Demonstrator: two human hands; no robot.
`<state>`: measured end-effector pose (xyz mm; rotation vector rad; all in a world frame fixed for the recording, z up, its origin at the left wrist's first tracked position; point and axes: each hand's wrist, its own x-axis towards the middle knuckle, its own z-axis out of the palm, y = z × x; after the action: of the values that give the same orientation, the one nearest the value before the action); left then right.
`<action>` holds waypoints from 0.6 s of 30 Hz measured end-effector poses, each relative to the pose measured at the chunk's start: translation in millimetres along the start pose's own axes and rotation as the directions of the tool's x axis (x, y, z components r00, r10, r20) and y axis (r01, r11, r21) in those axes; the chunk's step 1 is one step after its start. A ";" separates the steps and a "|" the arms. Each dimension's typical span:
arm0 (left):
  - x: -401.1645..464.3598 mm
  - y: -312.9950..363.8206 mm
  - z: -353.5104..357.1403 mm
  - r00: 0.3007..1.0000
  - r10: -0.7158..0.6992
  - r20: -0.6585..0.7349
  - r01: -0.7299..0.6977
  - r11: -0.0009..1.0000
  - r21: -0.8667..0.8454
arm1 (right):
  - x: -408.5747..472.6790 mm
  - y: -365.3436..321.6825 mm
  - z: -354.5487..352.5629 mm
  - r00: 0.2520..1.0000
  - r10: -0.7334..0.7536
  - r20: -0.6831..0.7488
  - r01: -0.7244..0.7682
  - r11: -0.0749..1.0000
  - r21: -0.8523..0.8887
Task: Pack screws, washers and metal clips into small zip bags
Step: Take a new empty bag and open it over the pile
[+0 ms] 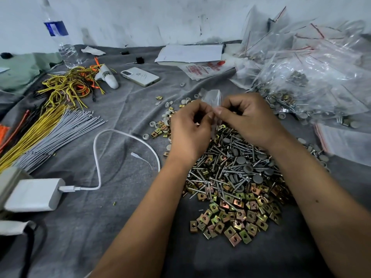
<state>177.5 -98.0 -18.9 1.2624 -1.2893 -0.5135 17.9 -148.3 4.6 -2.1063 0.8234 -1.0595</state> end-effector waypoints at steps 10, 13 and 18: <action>-3.9 -0.5 7.1 0.966 0.228 -0.123 -0.191 0.948 0.255 | 1.5 4.3 3.8 0.951 -0.126 -0.282 0.034 0.950 -0.310; -3.9 -2.9 11.2 0.972 0.223 -0.078 -0.186 0.924 0.333 | 0.8 -1.4 8.9 0.961 -0.214 -0.177 0.151 0.938 -0.313; -3.8 -4.7 2.7 0.958 0.254 -0.136 -0.183 0.899 0.397 | 0.7 -3.6 15.8 0.952 -0.274 -0.134 0.214 0.914 -0.344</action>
<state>175.6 -97.3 -25.2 1.4215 -1.3925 0.0240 32.4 -142.6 0.1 -2.4703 0.8859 -1.3383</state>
